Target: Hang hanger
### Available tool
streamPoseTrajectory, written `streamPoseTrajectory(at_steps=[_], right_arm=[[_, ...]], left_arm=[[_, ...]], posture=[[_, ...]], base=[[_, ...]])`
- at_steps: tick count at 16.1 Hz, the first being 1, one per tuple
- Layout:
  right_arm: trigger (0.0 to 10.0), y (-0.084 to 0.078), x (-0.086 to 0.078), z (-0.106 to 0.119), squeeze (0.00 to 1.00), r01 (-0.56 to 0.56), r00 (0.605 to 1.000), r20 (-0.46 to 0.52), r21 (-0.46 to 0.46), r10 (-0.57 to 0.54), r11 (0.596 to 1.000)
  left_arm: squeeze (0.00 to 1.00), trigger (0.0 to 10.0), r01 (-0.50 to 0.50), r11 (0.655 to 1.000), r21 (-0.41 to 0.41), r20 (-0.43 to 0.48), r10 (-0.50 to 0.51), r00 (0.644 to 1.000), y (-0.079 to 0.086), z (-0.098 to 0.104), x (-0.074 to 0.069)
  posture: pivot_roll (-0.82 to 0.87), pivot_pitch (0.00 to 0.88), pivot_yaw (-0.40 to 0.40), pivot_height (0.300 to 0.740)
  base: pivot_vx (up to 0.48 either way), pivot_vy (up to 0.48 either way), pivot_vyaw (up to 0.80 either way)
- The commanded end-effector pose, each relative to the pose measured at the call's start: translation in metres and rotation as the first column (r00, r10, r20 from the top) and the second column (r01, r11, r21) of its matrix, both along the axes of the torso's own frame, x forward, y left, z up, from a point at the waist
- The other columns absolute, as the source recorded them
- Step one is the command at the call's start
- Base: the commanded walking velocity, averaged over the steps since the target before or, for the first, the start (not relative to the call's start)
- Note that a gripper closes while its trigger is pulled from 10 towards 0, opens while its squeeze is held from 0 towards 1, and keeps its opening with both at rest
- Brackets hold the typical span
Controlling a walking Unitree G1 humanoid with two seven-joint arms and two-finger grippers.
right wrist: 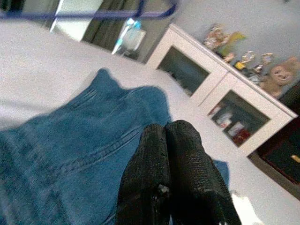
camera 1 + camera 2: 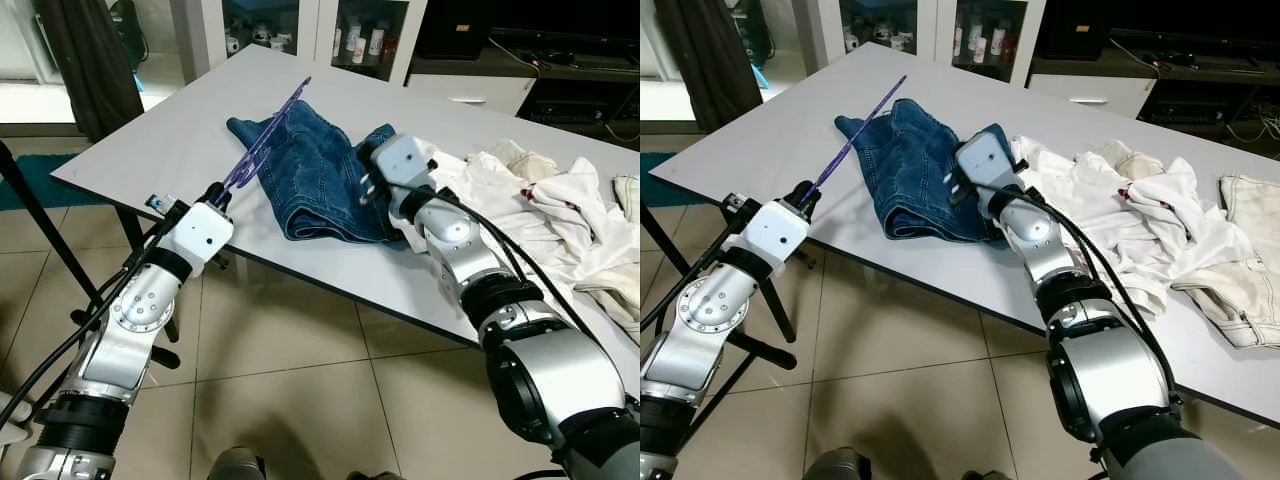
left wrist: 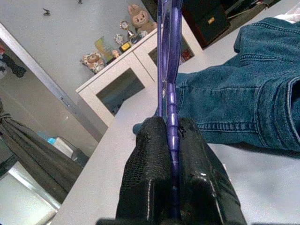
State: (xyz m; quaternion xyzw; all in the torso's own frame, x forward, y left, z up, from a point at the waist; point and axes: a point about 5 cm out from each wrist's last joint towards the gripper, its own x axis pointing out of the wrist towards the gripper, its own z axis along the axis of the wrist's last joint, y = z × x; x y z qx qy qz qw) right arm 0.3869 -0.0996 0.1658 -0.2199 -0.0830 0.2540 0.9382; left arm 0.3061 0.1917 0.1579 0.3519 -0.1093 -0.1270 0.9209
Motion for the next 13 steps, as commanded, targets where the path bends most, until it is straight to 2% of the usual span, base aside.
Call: streamPoseTrajectory(at_steps=[1,2,4,5,7,10,12,13], right_arm=[[10.0,-0.004,-0.004,-0.015,0.00,-0.007,0.999,-0.050,-0.042,0.005,0.999],[10.0,-0.002,-0.006,-0.020,0.00,-0.016,0.998,-0.065,-0.041,0.013,0.999],[10.0,-0.003,-0.006,-0.021,0.00,0.028,0.995,-0.100,0.087,-0.019,0.996],[10.0,-0.010,-0.005,-0.019,0.00,0.080,0.991,-0.124,0.194,-0.056,0.978],[10.0,-0.019,-0.005,-0.019,0.00,0.113,0.989,-0.119,0.217,-0.089,0.970],[10.0,-0.030,-0.005,-0.021,0.00,0.167,0.981,-0.130,0.215,-0.141,0.962],[10.0,-0.038,-0.002,-0.019,0.00,0.216,0.972,-0.154,0.285,-0.178,0.934],[10.0,-0.038,-0.002,-0.018,0.00,0.216,0.972,-0.149,0.282,-0.180,0.935]], left_arm=[[0.00,10.0,0.029,1.000,-0.001,0.017,-0.029,0.999,-0.006,0.004,0.002],[0.00,10.0,0.031,0.999,-0.009,0.017,-0.031,0.999,-0.007,0.004,0.001],[0.00,10.0,0.022,0.996,-0.088,-0.001,-0.022,1.000,-0.008,-0.001,0.000],[0.00,10.0,0.018,0.992,-0.125,-0.010,-0.020,1.000,-0.010,-0.002,-0.002],[0.00,10.0,0.017,0.991,-0.135,-0.015,-0.019,1.000,-0.010,-0.004,-0.002],[0.00,10.0,0.020,0.991,-0.134,-0.016,-0.023,1.000,-0.010,-0.003,0.000],[0.00,10.0,0.034,0.990,-0.134,-0.009,-0.036,0.999,-0.012,0.001,0.004],[0.00,10.0,0.037,0.990,-0.133,-0.009,-0.038,0.999,-0.012,0.002,0.005]], posture=[[0.26,0.012,-0.091,0.740],[0.26,0.010,-0.097,0.740],[0.26,0.011,-0.097,0.740],[0.27,0.012,-0.095,0.740],[0.27,0.013,-0.091,0.740],[0.26,0.008,-0.084,0.740],[0.25,0.005,-0.076,0.740],[0.25,0.003,-0.071,0.740]], base=[[0.000,0.000,0.00],[0.000,0.000,0.00],[0.000,0.000,0.00],[0.000,0.000,0.00],[0.000,0.000,0.00],[0.000,0.000,0.74],[0.000,0.000,0.00],[0.000,0.000,0.00]])
